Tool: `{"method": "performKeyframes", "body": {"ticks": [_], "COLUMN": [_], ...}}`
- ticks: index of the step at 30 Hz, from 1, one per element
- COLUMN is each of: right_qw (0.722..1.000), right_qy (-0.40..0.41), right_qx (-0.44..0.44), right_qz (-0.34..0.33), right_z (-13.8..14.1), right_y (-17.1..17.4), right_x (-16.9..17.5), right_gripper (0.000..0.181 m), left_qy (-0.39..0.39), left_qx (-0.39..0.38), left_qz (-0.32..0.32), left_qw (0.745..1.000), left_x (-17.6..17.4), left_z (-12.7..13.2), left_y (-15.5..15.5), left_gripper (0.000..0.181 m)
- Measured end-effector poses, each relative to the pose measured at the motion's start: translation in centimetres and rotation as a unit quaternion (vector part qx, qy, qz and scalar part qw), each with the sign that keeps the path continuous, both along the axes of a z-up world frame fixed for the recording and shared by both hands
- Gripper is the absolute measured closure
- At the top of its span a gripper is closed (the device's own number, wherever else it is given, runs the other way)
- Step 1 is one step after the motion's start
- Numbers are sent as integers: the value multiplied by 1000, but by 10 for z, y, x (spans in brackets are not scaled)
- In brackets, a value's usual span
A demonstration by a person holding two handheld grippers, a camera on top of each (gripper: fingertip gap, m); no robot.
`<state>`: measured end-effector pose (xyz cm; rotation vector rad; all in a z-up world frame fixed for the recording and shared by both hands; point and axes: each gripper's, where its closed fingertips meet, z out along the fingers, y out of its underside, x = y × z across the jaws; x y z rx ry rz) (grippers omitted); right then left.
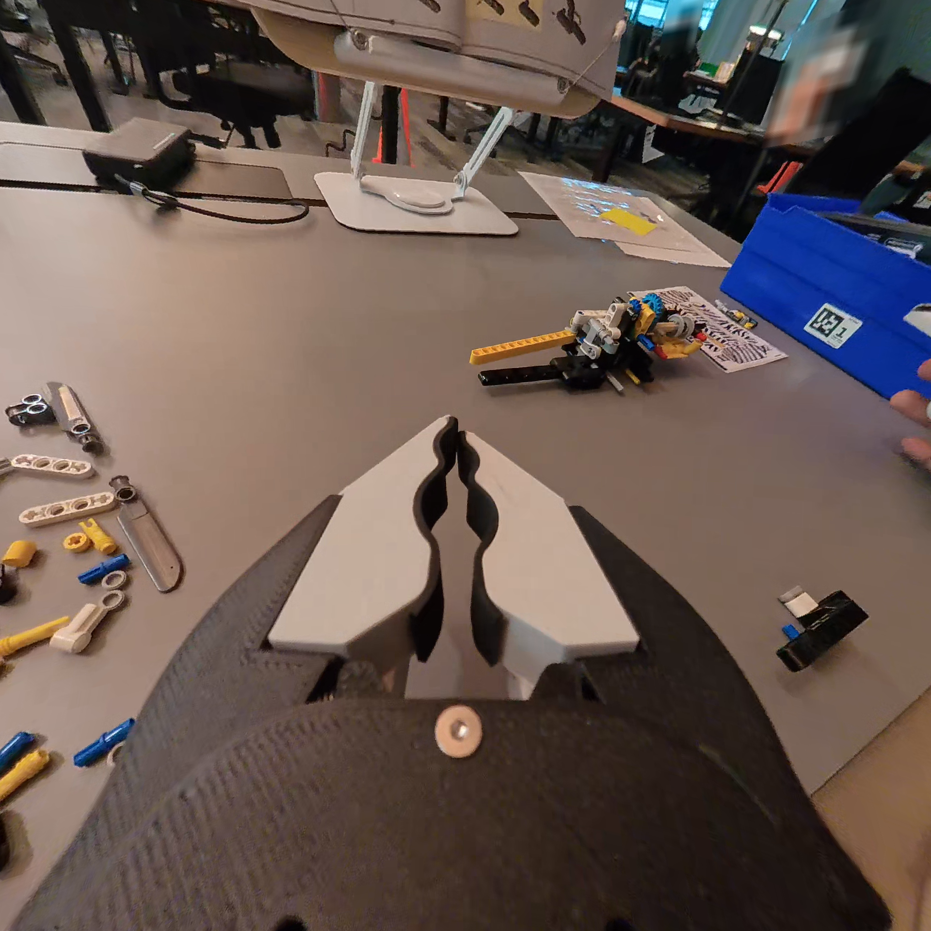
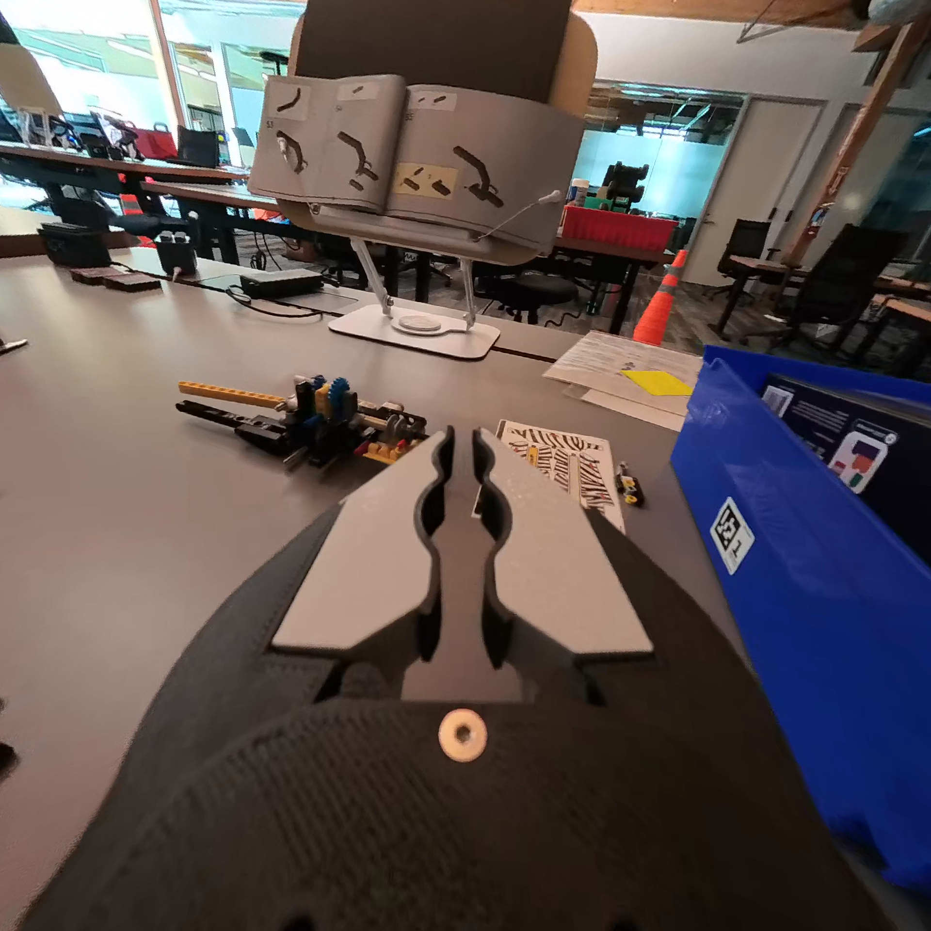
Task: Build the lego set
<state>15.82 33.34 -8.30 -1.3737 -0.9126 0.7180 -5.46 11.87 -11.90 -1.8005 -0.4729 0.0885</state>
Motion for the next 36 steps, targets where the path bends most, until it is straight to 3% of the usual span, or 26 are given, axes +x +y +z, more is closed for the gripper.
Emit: {"method": "performKeyframes", "body": {"ticks": [6, 11, 15, 18, 20, 22, 29, 33, 36], "right_qw": [998, 993, 994, 995, 995, 995, 987, 974, 964], "right_qy": [42, 47, 10, -2, -9, -12, -4, 18, 21], "right_qx": [-54, -103, -110, -104, -101, -100, -157, -216, -248], "right_qz": [-3, -13, -8, 7, 12, 19, 37, 62, 89], "right_z": [3, -3, -11, -13, -14, -15, -20, -22, -25], "right_y": [7, 21, 26, 23, 23, 22, 27, 28, 25], "right_x": [19, 33, 35, 30, 26, 22, 18, 18, 16], "right_gripper": [175, 171, 162, 157, 158, 158, 157, 152, 145], "left_qy": [12, -13, 28, 82, 107, 111, 131, 124, 154], "left_qx": [-24, -11, -11, -3, 18, 17, 8, 9, -9], "left_qz": [-1, -2, 46, 64, 64, 59, 65, 69, 98], "left_qw": [1000, 1000, 998, 995, 992, 992, 989, 990, 983], "left_x": [4, 1, -10, -14, -17, -24, -57, -68, -83], "left_z": [-5, -5, 3, 22, 45, 66, 138, 154, 150], "left_y": [1, -1, -9, 4, 30, 68, 233, 320, 363], "left_gripper": [181, 138, 107, 103, 112, 106, 96, 87, 85]}}
